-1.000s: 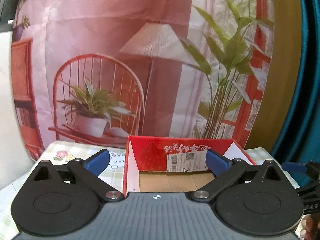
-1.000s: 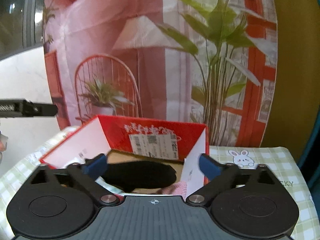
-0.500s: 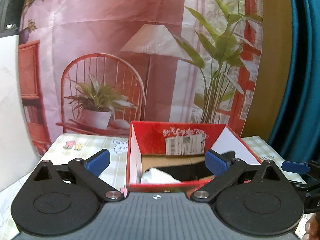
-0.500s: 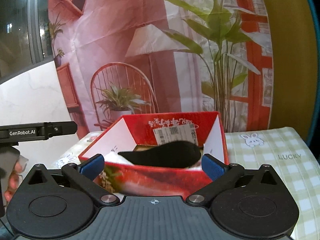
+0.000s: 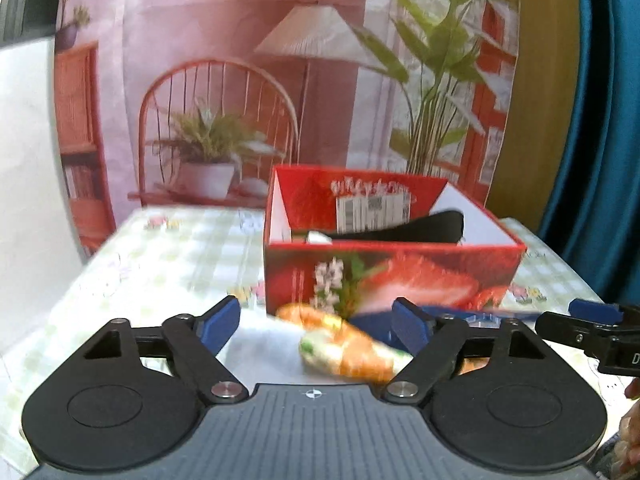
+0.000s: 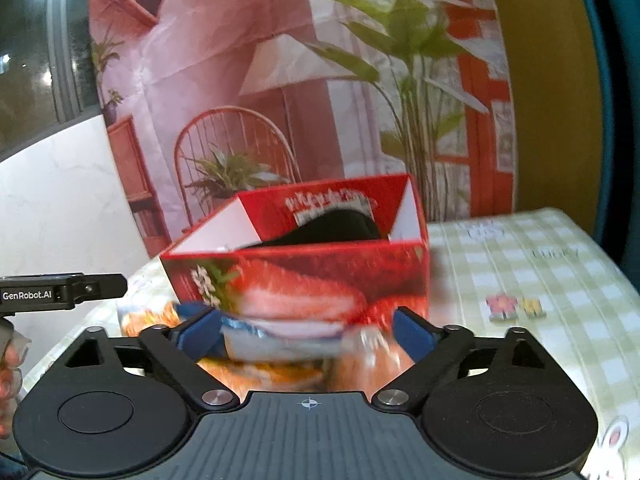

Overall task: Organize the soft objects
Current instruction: 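Lower the left tool onto the orange patterned cloth and close its fingers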

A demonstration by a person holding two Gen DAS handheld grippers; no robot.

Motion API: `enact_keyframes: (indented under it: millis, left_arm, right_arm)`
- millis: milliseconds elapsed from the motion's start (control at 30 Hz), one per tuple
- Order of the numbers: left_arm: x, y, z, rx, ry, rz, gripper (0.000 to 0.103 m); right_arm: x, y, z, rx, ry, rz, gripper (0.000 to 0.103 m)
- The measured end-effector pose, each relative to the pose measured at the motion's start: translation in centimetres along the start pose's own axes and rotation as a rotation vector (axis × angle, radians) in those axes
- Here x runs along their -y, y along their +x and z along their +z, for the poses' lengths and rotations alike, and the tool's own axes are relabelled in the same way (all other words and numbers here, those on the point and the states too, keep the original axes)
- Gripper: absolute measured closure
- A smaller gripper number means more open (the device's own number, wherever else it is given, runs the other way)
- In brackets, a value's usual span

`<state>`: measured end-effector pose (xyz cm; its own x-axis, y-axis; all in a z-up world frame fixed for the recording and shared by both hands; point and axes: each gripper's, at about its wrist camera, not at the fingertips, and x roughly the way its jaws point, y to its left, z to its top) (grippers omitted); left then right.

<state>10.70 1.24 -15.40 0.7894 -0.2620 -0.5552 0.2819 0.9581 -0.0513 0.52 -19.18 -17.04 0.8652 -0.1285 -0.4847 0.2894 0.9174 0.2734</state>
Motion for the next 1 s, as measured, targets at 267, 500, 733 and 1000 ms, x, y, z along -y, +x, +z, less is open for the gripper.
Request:
enact_keyframes:
  millis: [267,500,733,1000]
  left_arm:
    - [-1.3,0.9,-1.7,-0.059,-0.072,-0.014,0.036]
    - [-1.2,1.5,-1.7,-0.040,-0.071,-0.028,0.036]
    - [-1.1,2.6,-0.6,-0.033,-0.047,-0.041,0.036]
    - [-0.2,4.0,-1.6,-0.071,-0.006,-0.090,0.050]
  right_arm:
    - [-0.2,0.5,-1.4,-0.061,0.004,0.036,0.025]
    - [-1.4,1.6,-2.0,-0.097,-0.051,0.082,0.035]
    - [-2.3,2.3,-2.7,-0.126,-0.098,0.131,0.045]
    - [-2.5,3.1,-3.3,-0.149,-0.121,0.147,0.048]
